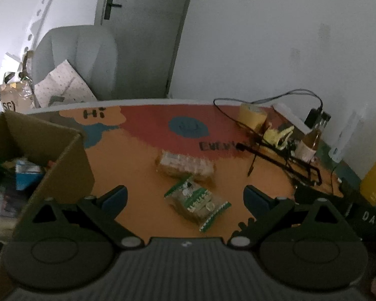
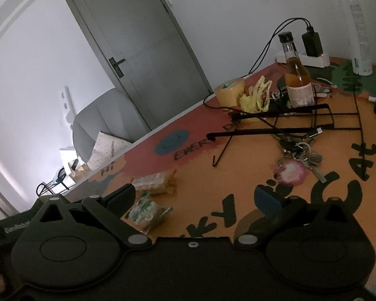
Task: Organize snacks
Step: 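Move both open grippers back to the white-green packet and bread packet, then grasp the white-green printed packet with the left gripper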
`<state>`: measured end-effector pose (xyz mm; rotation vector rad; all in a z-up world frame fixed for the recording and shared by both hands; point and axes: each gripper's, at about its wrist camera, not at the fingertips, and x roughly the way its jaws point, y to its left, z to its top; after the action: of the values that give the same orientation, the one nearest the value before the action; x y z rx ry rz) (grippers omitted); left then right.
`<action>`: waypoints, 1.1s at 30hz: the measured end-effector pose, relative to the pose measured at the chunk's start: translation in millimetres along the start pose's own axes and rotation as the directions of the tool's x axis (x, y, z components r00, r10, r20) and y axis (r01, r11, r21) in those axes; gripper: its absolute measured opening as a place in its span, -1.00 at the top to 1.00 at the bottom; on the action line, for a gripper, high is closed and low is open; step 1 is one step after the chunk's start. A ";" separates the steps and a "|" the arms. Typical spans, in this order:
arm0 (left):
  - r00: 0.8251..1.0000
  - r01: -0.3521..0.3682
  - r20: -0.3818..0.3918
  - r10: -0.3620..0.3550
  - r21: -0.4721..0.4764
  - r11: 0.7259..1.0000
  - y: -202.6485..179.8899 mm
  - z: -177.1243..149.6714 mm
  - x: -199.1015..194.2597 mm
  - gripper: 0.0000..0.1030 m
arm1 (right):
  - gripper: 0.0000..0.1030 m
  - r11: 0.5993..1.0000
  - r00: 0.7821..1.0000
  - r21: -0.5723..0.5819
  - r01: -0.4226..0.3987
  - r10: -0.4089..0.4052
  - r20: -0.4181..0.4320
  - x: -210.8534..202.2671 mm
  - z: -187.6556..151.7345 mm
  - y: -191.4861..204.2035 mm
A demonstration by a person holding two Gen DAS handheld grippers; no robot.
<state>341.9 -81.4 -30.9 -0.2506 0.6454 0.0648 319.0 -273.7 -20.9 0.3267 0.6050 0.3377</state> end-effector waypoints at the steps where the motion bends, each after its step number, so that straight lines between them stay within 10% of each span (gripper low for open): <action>1: 1.000 -0.001 -0.007 0.001 0.003 1.000 -1.6 -0.9 3.4 -0.91 | -1.00 1.000 1.000 0.002 0.000 0.000 -0.005 1.8 0.4 -1.5; 21: 0.982 -0.067 -0.171 0.084 0.108 0.992 -12.9 -18.4 83.6 -0.91 | -1.00 0.999 0.996 0.053 0.012 -0.007 -0.084 43.0 -3.7 -23.9; 33: 0.981 -0.126 -0.133 0.143 0.134 0.983 -16.4 -15.0 107.1 -0.89 | -1.00 0.999 0.995 0.050 0.007 -0.002 -0.099 57.4 -0.9 -26.3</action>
<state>420.8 -103.0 -103.5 -0.0903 0.8051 0.1372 368.3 -274.1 -60.3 0.3588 0.7122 0.3356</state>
